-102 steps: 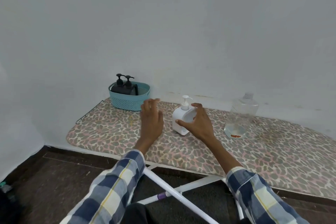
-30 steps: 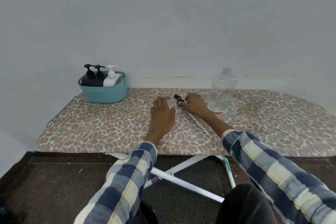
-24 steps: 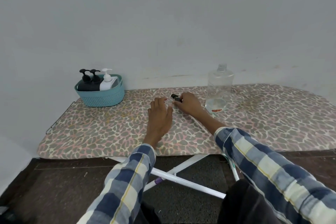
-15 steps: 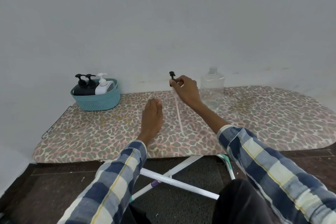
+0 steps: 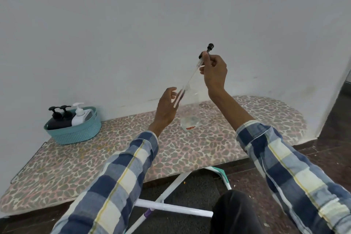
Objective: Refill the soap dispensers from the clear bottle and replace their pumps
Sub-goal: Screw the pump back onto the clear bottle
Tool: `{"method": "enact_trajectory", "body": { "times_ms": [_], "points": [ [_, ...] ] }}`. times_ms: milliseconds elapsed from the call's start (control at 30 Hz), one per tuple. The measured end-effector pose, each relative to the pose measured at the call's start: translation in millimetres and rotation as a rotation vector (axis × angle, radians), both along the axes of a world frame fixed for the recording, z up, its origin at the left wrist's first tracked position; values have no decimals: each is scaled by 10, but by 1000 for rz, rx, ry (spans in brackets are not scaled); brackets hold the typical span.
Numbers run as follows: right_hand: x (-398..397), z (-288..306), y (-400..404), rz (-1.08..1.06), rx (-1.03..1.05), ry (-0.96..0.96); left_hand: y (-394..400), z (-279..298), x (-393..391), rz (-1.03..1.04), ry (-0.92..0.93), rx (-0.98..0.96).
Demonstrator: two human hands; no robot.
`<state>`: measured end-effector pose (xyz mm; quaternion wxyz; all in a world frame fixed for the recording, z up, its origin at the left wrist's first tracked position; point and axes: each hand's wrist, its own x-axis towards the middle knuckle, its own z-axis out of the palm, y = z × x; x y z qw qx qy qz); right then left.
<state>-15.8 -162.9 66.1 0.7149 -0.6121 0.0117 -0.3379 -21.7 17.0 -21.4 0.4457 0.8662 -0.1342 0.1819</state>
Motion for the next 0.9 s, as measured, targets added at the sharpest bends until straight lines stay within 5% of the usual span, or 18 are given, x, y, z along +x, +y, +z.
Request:
{"method": "enact_trajectory", "body": {
  "times_ms": [467,900],
  "points": [
    [49,-89,-382,-11,382,68,123,214,51,7,121,183],
    [-16,75,653,150,149,-58,1192,171,-311,90,111,181]
  ]
}}
